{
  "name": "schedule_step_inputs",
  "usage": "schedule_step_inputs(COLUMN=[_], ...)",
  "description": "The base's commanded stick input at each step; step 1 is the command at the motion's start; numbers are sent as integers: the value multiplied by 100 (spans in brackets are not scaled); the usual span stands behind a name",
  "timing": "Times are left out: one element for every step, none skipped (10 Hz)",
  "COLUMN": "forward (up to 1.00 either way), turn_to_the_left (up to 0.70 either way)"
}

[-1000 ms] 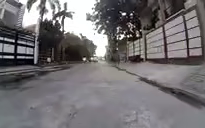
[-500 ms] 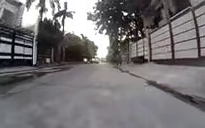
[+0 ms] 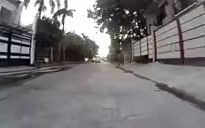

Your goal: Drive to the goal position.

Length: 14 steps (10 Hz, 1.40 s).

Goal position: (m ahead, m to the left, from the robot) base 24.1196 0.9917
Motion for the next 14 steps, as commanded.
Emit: schedule_step_inputs(forward=[100, 100, 100, 100, 100, 100, 100, 100, 100, 100, 100, 100, 100, 100], turn_to_the_left=[-40, -40, -40, -38, -35, -3, 0, 0, 0, 0, 0, 0, 0, 0])
